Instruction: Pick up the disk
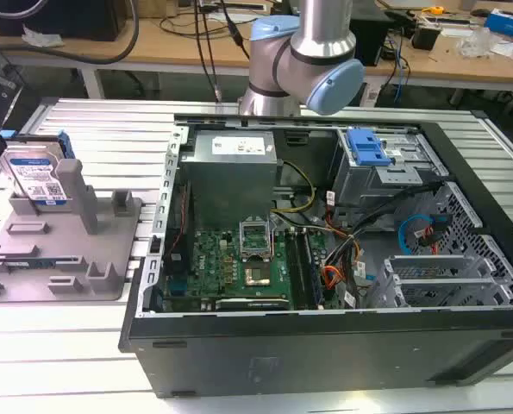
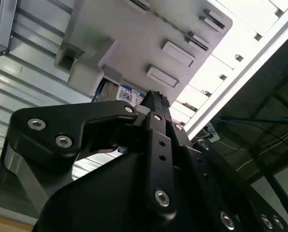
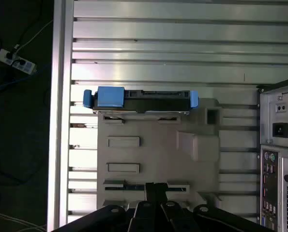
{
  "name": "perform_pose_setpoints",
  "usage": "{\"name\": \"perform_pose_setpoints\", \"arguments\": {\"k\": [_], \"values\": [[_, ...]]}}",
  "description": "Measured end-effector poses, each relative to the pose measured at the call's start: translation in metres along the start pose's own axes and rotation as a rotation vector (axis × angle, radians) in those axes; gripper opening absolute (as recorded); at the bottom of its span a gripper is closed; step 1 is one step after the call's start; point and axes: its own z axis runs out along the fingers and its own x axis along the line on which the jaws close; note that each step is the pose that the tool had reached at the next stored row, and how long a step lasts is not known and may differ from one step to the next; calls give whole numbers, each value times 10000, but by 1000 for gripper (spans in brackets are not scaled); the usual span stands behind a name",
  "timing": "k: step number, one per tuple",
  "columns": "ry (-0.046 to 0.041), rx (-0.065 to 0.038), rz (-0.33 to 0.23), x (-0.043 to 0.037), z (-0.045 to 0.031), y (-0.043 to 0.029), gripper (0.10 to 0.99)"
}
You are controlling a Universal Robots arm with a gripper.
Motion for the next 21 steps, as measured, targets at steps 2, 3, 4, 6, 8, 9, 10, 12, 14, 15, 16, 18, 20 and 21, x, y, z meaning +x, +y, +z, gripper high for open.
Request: {"name": "perform_pose_setpoints", "arguments": {"k": [2, 3, 4, 6, 8, 9, 10, 12, 14, 15, 16, 18, 20, 21], "values": [[0, 0, 0, 0, 0, 0, 106], [0, 0, 0, 0, 0, 0, 106], [0, 0, 0, 0, 0, 0, 106], [0, 0, 0, 0, 0, 0, 106], [0, 0, 0, 0, 0, 0, 106], [0, 0, 0, 0, 0, 0, 106], [0, 0, -16, 0, 0, 0, 106], [10, 0, -256, 1, 0, 0, 106], [24, 1, -617, 0, 0, 0, 106], [40, 1, -1029, 0, 0, 0, 106], [51, 1, -1318, 0, 0, 0, 106], [87, 2, -2266, 0, 1, 0, 106], [116, 2, -3035, 0, 1, 0, 106], [128, 1, -3361, 0, 2, 0, 106]]}}
